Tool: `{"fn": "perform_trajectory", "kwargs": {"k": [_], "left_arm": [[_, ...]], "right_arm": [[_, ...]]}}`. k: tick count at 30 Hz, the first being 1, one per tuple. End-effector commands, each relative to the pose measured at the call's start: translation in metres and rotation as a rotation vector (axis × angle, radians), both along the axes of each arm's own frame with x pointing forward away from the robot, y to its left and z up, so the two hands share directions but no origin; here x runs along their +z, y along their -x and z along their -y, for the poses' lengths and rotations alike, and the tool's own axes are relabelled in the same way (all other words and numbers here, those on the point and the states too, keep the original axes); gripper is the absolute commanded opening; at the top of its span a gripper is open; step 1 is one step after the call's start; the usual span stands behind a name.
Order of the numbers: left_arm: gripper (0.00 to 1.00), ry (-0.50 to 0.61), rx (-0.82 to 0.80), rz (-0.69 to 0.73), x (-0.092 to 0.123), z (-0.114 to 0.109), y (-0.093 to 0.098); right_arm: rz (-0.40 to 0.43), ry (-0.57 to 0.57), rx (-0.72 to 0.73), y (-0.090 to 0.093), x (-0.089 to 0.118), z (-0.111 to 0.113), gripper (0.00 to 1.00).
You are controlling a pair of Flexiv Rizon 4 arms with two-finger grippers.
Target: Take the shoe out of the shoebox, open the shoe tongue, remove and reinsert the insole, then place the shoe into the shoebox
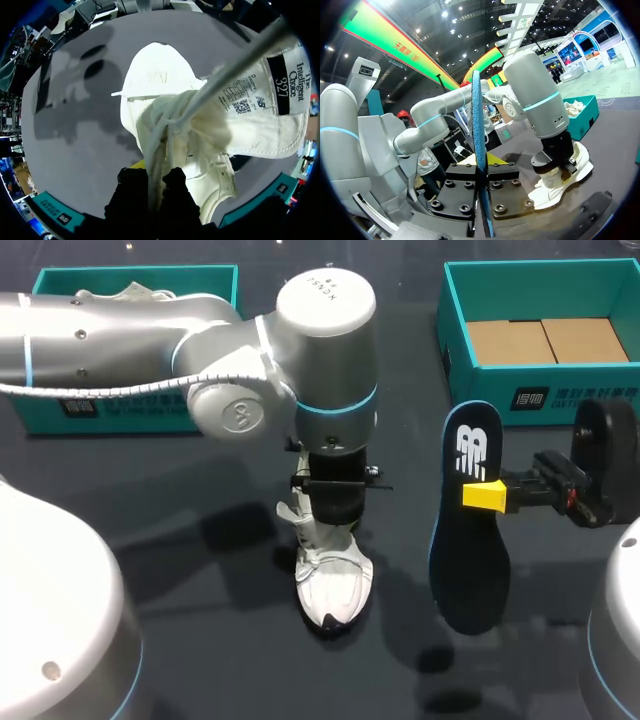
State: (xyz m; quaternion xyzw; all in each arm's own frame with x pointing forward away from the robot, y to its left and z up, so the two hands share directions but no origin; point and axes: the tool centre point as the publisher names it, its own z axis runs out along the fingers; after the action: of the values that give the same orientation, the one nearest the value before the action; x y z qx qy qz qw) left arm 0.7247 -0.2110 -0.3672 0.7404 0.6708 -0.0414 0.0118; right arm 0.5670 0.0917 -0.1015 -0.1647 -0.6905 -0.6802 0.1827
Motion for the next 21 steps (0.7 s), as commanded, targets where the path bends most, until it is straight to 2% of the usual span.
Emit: {"fn": "perform_trajectory", "kwargs": {"k": [1, 10, 11, 12, 15, 16, 17, 21], "left_arm": [[0.00, -0.016, -0.002, -0.011, -0.007, 0.008, -0.004], [0.00, -0.044, 0.006, -0.038, -0.018, 0.016, -0.008], [0.05, -0.047, 0.008, -0.041, -0.018, 0.017, -0.009], [0.33, -0.047, 0.009, -0.042, -0.019, 0.018, -0.009], [0.53, -0.046, 0.017, -0.040, -0.017, 0.018, -0.008], [0.83, -0.042, 0.021, -0.038, -0.015, 0.018, -0.008], [1.00, -0.033, 0.025, -0.039, -0.013, 0.018, -0.008], [1.00, 0.033, 0.047, -0.022, 0.006, 0.013, -0.009]], "right_arm": [[0.000, 0.002, -0.004, 0.002, 0.000, 0.000, 0.00], [0.000, 0.002, -0.004, 0.002, 0.000, 0.000, 0.00], [0.000, 0.002, -0.004, 0.002, 0.000, 0.000, 0.00], [0.000, 0.002, -0.004, 0.002, 0.000, 0.000, 0.00], [0.000, 0.002, -0.004, 0.002, 0.000, 0.000, 0.00], [0.000, 0.002, -0.004, 0.002, 0.000, 0.000, 0.00], [0.000, 0.002, -0.004, 0.002, 0.000, 0.000, 0.00], [0.000, 0.002, -0.004, 0.002, 0.000, 0.000, 0.00]]}}
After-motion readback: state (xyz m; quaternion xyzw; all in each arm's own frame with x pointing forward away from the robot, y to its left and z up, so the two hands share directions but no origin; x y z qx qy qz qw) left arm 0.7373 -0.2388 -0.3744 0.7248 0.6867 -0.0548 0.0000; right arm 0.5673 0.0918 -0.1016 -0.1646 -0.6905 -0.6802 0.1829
